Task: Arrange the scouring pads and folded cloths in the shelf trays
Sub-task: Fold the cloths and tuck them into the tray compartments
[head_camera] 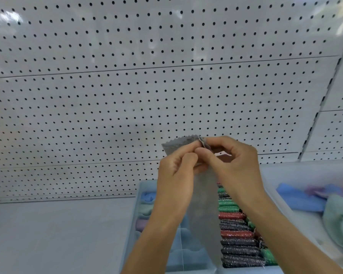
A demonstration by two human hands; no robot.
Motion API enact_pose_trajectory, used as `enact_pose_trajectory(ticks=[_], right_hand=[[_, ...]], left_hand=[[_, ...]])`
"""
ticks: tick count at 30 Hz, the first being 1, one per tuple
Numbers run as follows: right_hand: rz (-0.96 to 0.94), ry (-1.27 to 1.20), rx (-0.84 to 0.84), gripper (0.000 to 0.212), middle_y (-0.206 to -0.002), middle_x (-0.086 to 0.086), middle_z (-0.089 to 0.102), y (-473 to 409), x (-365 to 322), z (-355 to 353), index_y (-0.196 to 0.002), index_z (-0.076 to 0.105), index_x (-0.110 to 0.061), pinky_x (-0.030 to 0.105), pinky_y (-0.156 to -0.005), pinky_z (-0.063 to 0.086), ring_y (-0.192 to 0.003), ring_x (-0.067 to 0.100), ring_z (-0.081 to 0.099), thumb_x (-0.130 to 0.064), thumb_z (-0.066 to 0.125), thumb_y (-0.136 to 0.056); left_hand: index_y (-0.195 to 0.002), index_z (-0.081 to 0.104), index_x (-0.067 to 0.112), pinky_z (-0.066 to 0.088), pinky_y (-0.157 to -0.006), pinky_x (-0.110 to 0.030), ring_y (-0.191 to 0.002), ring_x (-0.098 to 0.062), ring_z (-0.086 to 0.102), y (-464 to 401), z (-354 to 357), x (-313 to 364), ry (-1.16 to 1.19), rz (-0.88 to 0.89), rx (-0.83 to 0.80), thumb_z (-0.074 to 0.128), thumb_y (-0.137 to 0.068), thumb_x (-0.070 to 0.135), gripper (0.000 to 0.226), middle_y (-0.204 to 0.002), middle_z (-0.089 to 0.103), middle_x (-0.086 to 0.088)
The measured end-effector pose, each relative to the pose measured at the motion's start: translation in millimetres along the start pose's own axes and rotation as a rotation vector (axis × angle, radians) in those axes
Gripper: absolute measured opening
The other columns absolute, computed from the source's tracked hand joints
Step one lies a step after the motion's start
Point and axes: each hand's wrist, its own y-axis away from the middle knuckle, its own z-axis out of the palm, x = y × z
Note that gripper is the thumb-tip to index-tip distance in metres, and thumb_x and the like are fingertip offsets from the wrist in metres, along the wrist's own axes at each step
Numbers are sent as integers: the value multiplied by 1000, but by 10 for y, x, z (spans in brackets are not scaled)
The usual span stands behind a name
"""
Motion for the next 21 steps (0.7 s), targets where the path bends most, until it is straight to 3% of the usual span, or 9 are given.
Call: enact_pose_trajectory(ticks=[1,3,6,8,9,12,14,17,21], right_hand=[[-2,-14,12,15,-76,-10,72,-13,-1,-5,-83,74,-26,22,-67,55,-72,7,68,-11,74,-81],[-5,-41,41,18,-71,-7,71,-47,-4,-22,-77,73,-24,22,-62,52,-65,5,65,-7,72,-81],[23,-96,11,10,-75,1,71,-123,-21,-86,-79,72,-16,36,-66,52,-68,15,61,-8,70,-84],[43,-189,-35,6,-74,2,69,-174,-36,-137,-80,69,-10,35,-68,51,-70,15,60,-6,68,-85],[56,-232,-56,7,-73,0,67,-200,-48,-160,-79,68,-9,29,-67,51,-69,13,59,-6,67,-86],[90,-281,-86,9,-68,-7,64,-254,-76,-230,-79,66,-12,17,-60,47,-64,7,58,-7,65,-86],[111,-297,-67,14,-66,-8,63,-286,-71,-281,-76,65,-14,16,-58,46,-62,4,56,-6,64,-86],[165,-299,-76,18,-66,-7,63,-316,-41,-341,-73,62,-14,22,-60,47,-62,7,55,-3,62,-87],[216,-295,-108,13,-69,-5,66,-306,11,-375,-75,63,-11,23,-58,51,-65,9,59,-3,63,-86]], left_hand=[[-108,72,11,56,-88,-29,-99,-19,71,19,-1,2,-3,7,-11,44,-94,-4,34,-102,75,-7],[-115,68,26,54,-89,-29,-104,-9,65,23,-54,-60,-234,110,106,59,-90,4,35,-113,65,9],[-132,41,46,45,-93,-23,-115,-3,47,-63,-237,-145,-475,78,352,82,-72,28,74,-125,39,20],[-144,27,44,41,-102,-27,-129,-6,41,-169,-364,-176,-414,-85,253,89,-59,40,105,-138,35,20],[-144,32,39,41,-103,-28,-129,-6,44,-209,-404,-177,-351,-133,156,92,-55,42,107,-139,41,19],[-108,70,18,53,-92,-37,-101,-15,67,-291,-447,-122,-197,-134,8,86,-63,34,50,-106,73,1],[-90,75,13,57,-83,-37,-86,-19,70,-317,-440,-34,-134,-104,39,74,-71,32,27,-91,75,-4],[-81,76,15,55,-70,-30,-71,-16,63,-361,-447,81,-158,-77,54,66,-82,31,19,-79,71,-3],[-82,68,-4,43,-67,-38,-68,-21,47,-365,-444,106,-288,29,102,69,-85,30,34,-75,58,-27]])
